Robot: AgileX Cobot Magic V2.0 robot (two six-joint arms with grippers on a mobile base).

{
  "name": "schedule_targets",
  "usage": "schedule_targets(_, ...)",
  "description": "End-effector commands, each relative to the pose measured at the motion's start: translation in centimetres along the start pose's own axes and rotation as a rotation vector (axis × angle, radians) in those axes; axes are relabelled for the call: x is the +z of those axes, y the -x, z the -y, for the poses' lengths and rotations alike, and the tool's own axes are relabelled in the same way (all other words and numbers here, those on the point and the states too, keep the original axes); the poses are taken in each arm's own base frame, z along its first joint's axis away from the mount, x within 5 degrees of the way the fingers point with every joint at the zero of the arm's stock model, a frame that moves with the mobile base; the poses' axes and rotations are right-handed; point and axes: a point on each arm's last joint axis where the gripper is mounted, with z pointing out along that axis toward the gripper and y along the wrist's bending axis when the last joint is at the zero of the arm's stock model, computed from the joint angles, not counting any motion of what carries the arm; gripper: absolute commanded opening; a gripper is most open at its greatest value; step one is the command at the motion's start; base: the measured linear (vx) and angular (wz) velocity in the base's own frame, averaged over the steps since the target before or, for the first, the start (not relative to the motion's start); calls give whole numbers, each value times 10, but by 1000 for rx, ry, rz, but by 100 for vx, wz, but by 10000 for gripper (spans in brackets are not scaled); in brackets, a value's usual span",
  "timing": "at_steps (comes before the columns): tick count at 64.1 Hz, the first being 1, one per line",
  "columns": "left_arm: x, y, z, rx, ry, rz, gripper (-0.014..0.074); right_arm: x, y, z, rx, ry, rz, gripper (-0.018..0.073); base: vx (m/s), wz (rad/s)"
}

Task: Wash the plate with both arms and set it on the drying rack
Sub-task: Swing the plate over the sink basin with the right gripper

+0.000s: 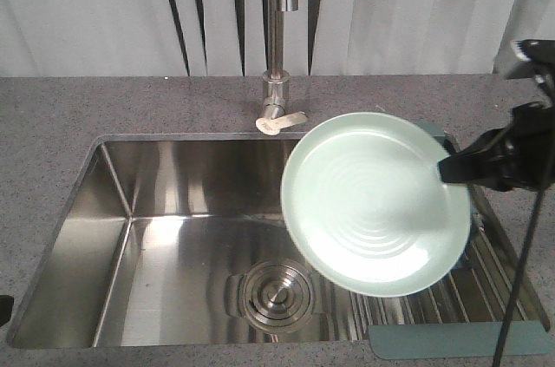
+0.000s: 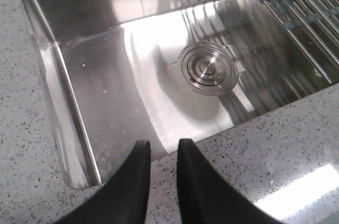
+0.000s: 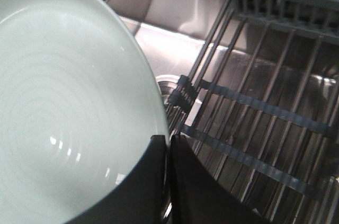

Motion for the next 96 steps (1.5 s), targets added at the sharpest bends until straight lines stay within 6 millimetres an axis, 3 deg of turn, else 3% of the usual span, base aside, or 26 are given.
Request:
schedule_targets(1, -5, 12, 1, -22, -2, 82, 125, 10, 24, -19, -68, 14, 59, -5, 0, 0)
schedule_targets(26, -5, 12, 1, -22, -2, 81, 125, 85, 75, -65, -146, 57, -27, -5, 0, 0)
schedule_targets(38, -5, 12, 1, -22, -2, 82, 125, 105, 98, -62, -68, 27, 15, -5, 0, 0)
schedule_targets(54, -5, 12, 1, -21, -1, 82, 125, 94, 111, -42, -90, -139, 1, -5, 0, 0)
schedule_targets(65, -5, 12, 1, -22, -2, 81, 125, 83, 102, -13, -28, -199, -94, -5, 0, 0)
schedule_targets(72, -5, 12, 1, -22, -2, 83, 125, 76, 94, -6, -22, -193, -172, -5, 0, 0)
schedule_targets(83, -5, 12, 1, -22, 0, 87, 125, 64, 85, -13, -37, -170, -278, -5, 0, 0)
schedule_targets(96, -5, 13, 1, -22, 2, 92, 125, 39, 83, -34, -47, -79, -269, -4, 0, 0)
